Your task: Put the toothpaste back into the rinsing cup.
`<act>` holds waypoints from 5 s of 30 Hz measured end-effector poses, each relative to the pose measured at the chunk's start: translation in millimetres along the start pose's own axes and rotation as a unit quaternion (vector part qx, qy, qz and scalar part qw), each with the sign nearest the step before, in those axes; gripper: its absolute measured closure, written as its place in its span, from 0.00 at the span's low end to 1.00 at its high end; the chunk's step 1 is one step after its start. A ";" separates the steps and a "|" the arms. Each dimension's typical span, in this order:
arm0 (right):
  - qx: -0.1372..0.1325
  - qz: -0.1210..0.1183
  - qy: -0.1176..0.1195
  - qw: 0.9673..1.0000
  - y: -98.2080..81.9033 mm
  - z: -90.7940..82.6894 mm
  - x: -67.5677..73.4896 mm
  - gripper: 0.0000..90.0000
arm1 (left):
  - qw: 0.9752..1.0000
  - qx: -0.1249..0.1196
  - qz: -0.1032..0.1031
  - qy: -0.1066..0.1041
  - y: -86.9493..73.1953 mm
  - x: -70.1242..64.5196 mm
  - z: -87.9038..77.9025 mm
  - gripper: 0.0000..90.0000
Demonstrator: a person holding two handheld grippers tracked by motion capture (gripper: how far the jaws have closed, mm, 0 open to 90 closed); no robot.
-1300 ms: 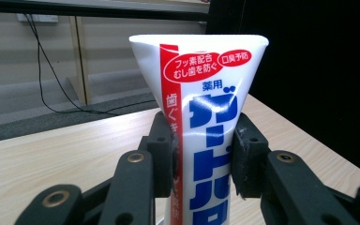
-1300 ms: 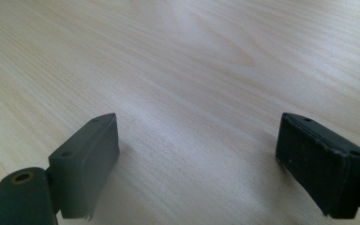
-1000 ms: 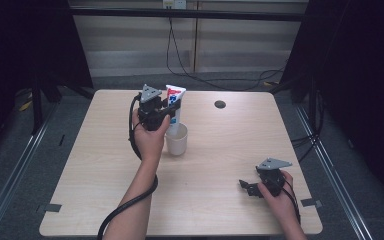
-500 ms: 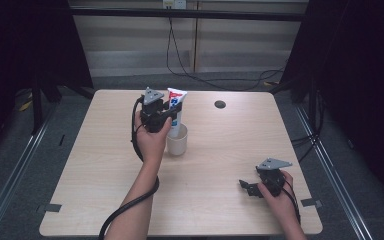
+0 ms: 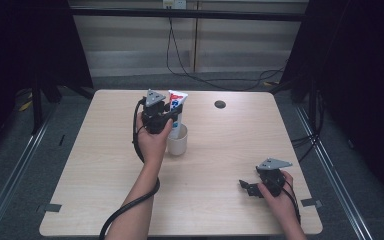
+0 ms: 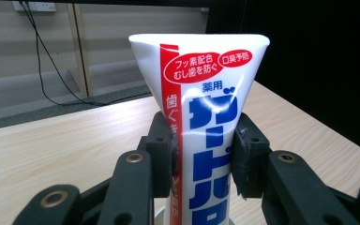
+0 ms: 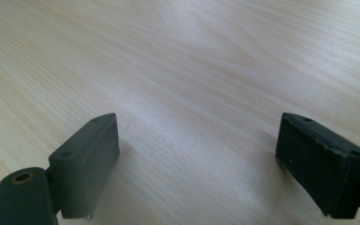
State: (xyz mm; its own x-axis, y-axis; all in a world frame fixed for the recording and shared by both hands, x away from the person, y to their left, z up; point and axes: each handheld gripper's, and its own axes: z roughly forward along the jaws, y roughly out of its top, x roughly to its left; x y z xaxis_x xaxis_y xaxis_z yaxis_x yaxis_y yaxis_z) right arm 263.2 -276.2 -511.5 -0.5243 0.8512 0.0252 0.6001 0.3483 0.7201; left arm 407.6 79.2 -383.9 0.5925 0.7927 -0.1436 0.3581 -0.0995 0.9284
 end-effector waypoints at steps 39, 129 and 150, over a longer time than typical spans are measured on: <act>0.001 -0.001 0.000 1.000 -0.4 -0.5 0.2 0.15 | 1.000 0.014 0.008 0.008 -18.0 -1.1 4.7 0.72; 0.000 -0.001 0.000 1.000 -0.4 -0.4 0.1 0.15 | 0.998 0.057 0.027 0.020 -59.5 -12.7 11.7 0.66; 0.000 -0.002 -0.001 1.000 -0.5 -0.5 0.1 0.15 | 0.997 0.067 0.040 0.014 -57.9 -11.5 9.6 0.63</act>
State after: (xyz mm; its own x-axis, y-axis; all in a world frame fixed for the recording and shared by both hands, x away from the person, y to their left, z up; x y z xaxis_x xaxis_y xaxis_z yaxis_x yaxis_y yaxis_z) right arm 262.6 -276.5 -511.6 -0.5259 0.8503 0.0216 0.5983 0.3518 0.7199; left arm 386.9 70.0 -439.3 0.6035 0.7950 -0.0607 0.4053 -0.2403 0.8820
